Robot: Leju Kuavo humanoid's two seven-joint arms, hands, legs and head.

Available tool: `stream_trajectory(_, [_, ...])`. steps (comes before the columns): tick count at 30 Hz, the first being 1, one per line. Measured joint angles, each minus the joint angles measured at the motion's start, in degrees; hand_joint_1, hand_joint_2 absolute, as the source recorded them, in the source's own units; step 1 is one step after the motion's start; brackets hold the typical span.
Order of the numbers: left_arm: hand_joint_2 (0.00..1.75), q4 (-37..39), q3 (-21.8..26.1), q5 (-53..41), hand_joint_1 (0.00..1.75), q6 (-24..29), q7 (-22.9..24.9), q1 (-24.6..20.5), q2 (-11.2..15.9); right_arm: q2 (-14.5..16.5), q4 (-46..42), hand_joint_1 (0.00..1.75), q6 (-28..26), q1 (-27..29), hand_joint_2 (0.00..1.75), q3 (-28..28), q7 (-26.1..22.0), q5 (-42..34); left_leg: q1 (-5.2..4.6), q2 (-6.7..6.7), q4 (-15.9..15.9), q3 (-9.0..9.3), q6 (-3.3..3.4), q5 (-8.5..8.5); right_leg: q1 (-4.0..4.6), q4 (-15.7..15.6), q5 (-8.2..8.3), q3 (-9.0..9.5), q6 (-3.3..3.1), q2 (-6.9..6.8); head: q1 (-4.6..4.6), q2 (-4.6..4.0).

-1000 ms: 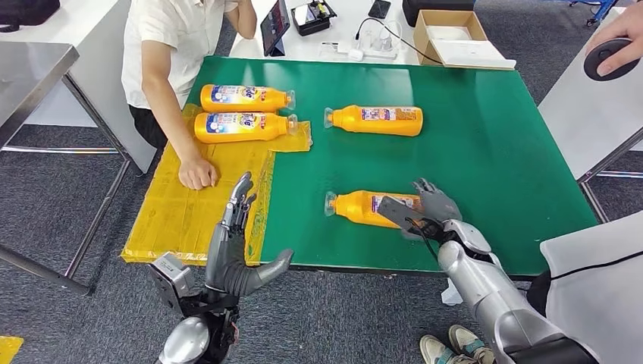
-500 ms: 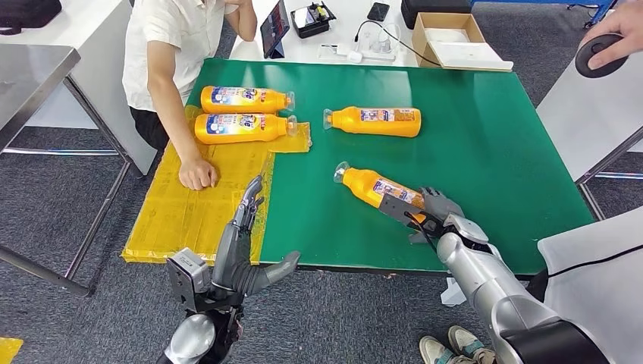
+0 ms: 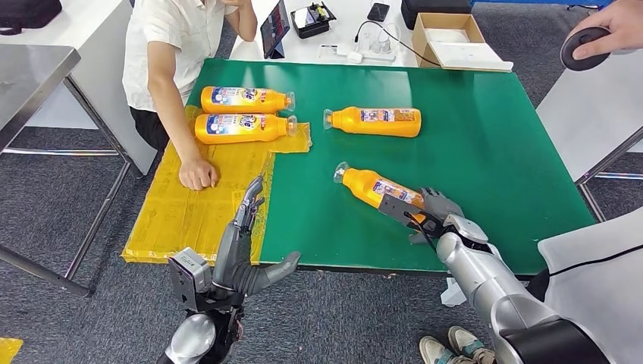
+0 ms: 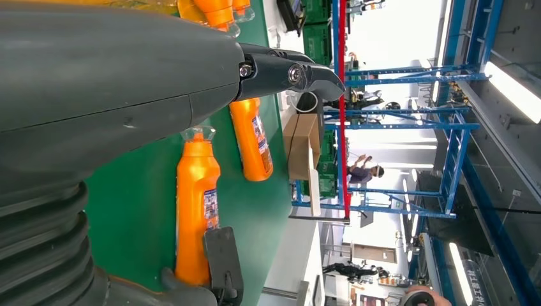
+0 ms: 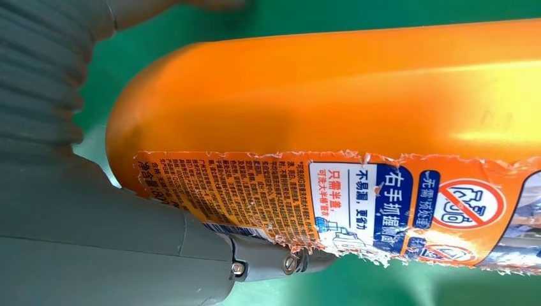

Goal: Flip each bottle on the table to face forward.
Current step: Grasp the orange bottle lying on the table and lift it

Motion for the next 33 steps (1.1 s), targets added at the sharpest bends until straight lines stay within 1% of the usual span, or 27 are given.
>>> stream_trajectory(1, [1.75, 0.00, 0.00, 0.00, 0.00, 0.00, 0.00, 0.00, 0.00, 0.01, 0.02, 1.75, 0.00, -0.01, 1.75, 0.00, -0.13, -0.05, 0.00, 0.00, 0.00, 0.00, 0.00, 0.00, 0.00, 0.00, 0.00, 0.00, 0.00, 0.00, 0.01, 0.00])
stream_trajectory(4, [1.75, 0.00, -0.01, -0.01, 0.00, -0.01, 0.00, -0.01, -0.01, 0.02, 0.02, 1.75, -0.12, -0.03, 1.75, -0.01, -1.69, -0.86, 0.00, 0.00, 0.00, 0.01, 0.00, 0.00, 0.00, 0.00, 0.00, 0.00, 0.00, 0.00, 0.01, 0.00])
stream_trajectory(7, [1.75, 0.00, -0.01, 0.01, 0.00, -0.16, -0.02, -0.06, 0.00, 0.05, 0.02, 1.75, -1.51, 0.38, 1.75, -0.17, -5.34, -3.23, 0.00, 0.00, 0.00, 0.02, 0.00, 0.00, 0.00, 0.00, 0.00, 0.00, 0.00, 0.01, 0.01, 0.00])
stream_trajectory(11, [1.75, 0.00, -0.02, 0.10, 0.00, -0.20, -0.33, -0.05, 0.01, 0.39, 0.01, 1.75, -5.73, 1.84, 1.75, -1.44, -9.84, -6.33, 0.00, -0.02, 0.00, -0.01, 0.00, 0.00, 0.00, 0.01, 0.00, 0.00, 0.00, 0.00, 0.01, 0.00])
stream_trajectory(16, [1.75, -0.10, -0.30, -0.58, 0.00, 0.45, -0.70, 0.26, 0.05, 0.84, -0.48, 1.75, -13.53, 4.01, 1.75, -3.26, -12.70, -7.70, 0.00, -0.05, 0.00, -0.08, 0.00, 0.00, 0.00, 0.01, -0.01, -0.03, 0.00, -0.01, 0.01, 0.00])
stream_trajectory(18, [1.75, -0.16, -0.62, -0.74, 0.00, 0.67, -0.71, 0.49, 0.13, 0.91, -0.60, 1.75, -15.15, 4.62, 1.75, -4.00, -13.17, -8.01, 0.00, -0.06, 0.00, -0.11, 0.00, 0.00, -0.01, 0.01, -0.01, -0.06, 0.00, -0.01, 0.01, 0.00])
stream_trajectory(26, [1.75, -0.21, -1.08, -0.68, 0.00, 0.96, -0.73, 0.85, 0.51, 1.04, -0.63, 1.75, -17.83, 5.78, 1.75, -6.21, -15.73, -8.66, -0.01, -0.06, 0.00, -0.13, 0.00, 0.00, -0.01, 0.01, -0.01, -0.08, 0.00, -0.01, 0.01, 0.00])
stream_trajectory(33, [1.75, -0.25, -1.08, 0.12, 0.00, 1.04, -0.99, 1.05, 0.53, 1.27, -0.77, 1.75, -18.26, 6.30, 1.75, -7.07, -17.63, -9.15, -0.01, -0.06, 0.00, -0.15, 0.00, 0.00, -0.01, 0.01, -0.01, -0.10, 0.00, -0.01, 0.00, 0.00])
